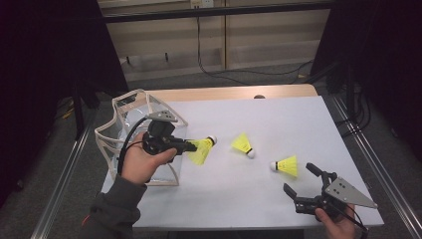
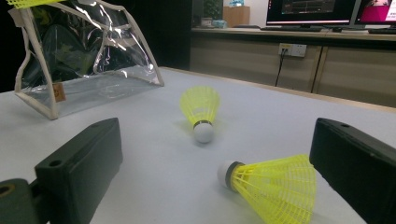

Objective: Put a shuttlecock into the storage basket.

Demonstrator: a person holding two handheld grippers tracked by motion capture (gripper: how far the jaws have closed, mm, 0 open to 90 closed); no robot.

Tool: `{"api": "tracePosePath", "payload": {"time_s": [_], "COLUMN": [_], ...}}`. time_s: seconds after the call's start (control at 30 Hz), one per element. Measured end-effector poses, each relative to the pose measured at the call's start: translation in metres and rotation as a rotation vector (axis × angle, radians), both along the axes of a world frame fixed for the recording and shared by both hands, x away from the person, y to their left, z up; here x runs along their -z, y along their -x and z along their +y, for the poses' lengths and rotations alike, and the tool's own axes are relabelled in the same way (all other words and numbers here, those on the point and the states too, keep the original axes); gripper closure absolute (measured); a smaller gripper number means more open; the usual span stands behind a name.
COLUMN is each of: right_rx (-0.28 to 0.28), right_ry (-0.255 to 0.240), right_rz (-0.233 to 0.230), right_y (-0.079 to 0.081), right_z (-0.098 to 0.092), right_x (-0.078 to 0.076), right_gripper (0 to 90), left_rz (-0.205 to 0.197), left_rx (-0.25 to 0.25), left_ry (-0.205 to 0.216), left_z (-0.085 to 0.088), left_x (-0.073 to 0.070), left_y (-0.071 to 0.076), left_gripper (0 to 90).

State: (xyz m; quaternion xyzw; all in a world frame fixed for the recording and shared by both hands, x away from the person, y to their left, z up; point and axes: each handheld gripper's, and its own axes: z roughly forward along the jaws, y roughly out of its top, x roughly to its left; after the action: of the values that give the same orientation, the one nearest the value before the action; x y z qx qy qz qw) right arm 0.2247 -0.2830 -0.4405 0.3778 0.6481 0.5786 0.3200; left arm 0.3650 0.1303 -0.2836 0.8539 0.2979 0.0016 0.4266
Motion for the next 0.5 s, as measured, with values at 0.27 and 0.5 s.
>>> {"api": "tracePosePath", "payload": {"time_s": [0.27, 0.5], "right_rx": [-0.001, -0.002], "right_ry": [0.000, 0.000], "right_rz": [0.000, 0.001], "right_y": [0.000, 0.000], "right_z": [0.000, 0.000], "right_x": [0.000, 0.000], "right_gripper": [2.3, 2.3], "left_rz": [-0.006, -0.007], "left_rx": [-0.005, -0.008], "left_ry": [-0.006, -0.013], "left_z": [0.001, 0.002], "left_x": [-0.007, -0.012], "left_y": [-0.002, -0.004], "left_gripper": [88.7, 88.6]}}
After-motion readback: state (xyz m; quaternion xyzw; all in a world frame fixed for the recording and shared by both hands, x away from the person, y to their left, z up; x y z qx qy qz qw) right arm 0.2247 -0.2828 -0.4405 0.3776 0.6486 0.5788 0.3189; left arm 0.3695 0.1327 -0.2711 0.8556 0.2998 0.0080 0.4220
